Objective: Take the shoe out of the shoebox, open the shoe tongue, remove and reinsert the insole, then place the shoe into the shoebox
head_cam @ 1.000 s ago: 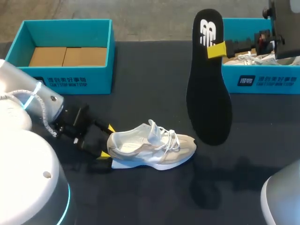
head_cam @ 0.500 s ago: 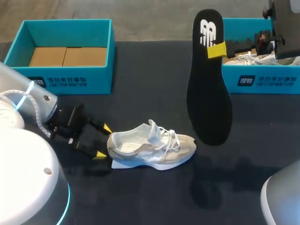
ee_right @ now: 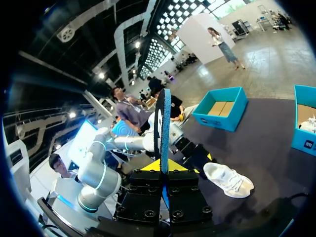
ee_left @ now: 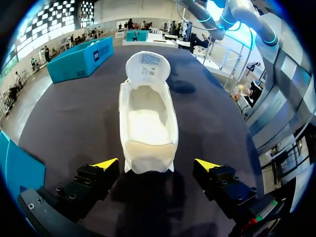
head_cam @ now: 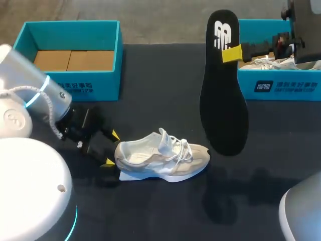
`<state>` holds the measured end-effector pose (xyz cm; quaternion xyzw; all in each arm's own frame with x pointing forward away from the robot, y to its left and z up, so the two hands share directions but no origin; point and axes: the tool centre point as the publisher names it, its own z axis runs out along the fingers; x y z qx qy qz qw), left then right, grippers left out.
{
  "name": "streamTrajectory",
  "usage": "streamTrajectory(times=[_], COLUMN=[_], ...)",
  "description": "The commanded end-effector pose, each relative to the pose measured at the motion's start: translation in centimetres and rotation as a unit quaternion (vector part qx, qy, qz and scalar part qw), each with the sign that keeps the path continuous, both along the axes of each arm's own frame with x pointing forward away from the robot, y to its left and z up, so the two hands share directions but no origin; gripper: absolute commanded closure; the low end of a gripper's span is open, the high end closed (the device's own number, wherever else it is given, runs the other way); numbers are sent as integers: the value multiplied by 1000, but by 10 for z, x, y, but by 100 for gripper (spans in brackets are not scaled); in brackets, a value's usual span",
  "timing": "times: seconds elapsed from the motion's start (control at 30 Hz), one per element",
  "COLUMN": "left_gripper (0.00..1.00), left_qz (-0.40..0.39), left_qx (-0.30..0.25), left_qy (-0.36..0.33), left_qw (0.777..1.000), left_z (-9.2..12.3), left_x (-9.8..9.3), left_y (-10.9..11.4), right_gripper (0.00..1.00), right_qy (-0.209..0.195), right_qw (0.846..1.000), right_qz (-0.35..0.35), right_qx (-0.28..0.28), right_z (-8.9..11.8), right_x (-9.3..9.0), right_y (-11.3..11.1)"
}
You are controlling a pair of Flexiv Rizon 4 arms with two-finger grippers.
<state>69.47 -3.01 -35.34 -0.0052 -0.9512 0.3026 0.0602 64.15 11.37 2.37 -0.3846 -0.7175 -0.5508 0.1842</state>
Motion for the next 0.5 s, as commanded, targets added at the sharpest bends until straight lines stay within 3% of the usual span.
streamTrajectory(times=[0.03,0.5], left_gripper=[0,0], left_qz=[-7,-31], left_qx=[69,222], left_qy=[0,-14], left_qw=[998,975], left_z=[15,44], left_x=[2,-4], left_y=[-4,-19], right_gripper=[100,100], right_qy=[1,1], right_qw=[1000,1000], right_qz=[1,1], right_qx=[-1,-1], right_z=[0,0], right_x=[3,3], right_y=[3,3])
